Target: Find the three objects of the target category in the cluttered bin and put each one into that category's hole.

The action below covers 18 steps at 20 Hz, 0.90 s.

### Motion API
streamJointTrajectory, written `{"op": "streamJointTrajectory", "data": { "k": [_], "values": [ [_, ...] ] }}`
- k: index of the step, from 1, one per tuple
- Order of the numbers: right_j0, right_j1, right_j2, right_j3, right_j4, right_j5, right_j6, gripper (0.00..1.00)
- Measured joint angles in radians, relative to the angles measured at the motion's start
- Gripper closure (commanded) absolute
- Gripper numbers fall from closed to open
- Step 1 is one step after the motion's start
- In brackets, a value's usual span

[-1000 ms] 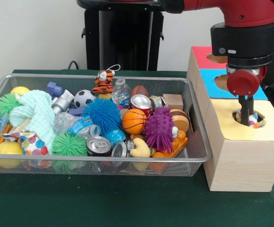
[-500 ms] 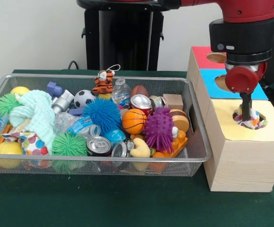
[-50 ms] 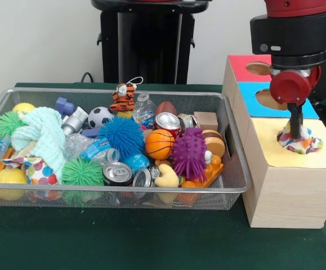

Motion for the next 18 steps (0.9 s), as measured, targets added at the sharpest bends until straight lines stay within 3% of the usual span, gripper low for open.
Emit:
{"op": "streamJointTrajectory", "data": {
  "k": [18],
  "values": [
    [0.006,-0.023,-0.022,0.005,0.024,0.001,0.000,0.00]
  ]
}}
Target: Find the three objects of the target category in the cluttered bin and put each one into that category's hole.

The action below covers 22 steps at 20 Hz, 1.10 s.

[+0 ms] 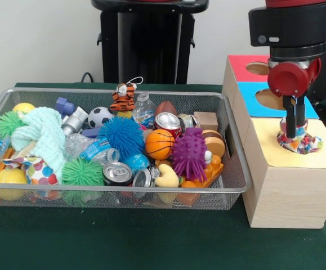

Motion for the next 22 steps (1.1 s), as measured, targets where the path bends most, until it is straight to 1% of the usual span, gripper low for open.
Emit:
{"op": "streamJointTrajectory", "data": {
  "k": [7,14,15,22],
  "values": [
    [0.011,-0.025,-0.027,0.000,0.019,0.031,0.000,0.00],
    [0.023,-0.065,-0.046,0.000,0.048,0.107,0.000,0.00],
    [0.027,-0.076,-0.049,0.000,0.053,0.119,0.000,1.00],
    [0.028,-0.093,-0.052,0.001,0.061,0.122,0.000,1.00]
  ]
}}
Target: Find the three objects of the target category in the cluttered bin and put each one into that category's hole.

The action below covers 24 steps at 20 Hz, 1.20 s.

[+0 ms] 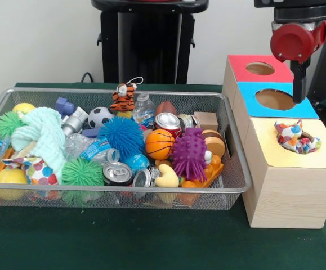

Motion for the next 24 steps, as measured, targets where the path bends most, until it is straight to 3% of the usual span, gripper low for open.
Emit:
{"op": "streamJointTrajectory", "data": {
  "k": [9,24],
  "values": [
    [0.000,0.002,-0.007,0.010,-0.001,0.000,0.000,1.00],
    [0.002,0.072,-0.029,0.031,-0.005,-0.044,0.000,1.00]
  ]
}}
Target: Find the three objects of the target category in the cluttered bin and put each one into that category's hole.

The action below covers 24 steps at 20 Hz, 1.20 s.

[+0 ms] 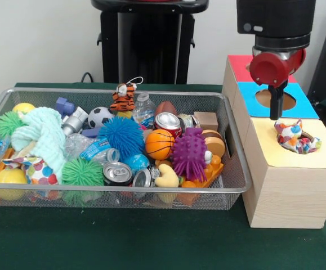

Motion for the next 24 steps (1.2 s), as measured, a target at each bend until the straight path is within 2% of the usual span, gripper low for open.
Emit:
{"op": "streamJointTrajectory", "data": {
  "k": [8,24],
  "values": [
    [-0.027,0.009,0.012,0.050,-0.001,-0.085,0.000,1.00],
    [-0.108,0.029,0.115,0.111,0.000,-0.123,0.000,1.00]
  ]
}}
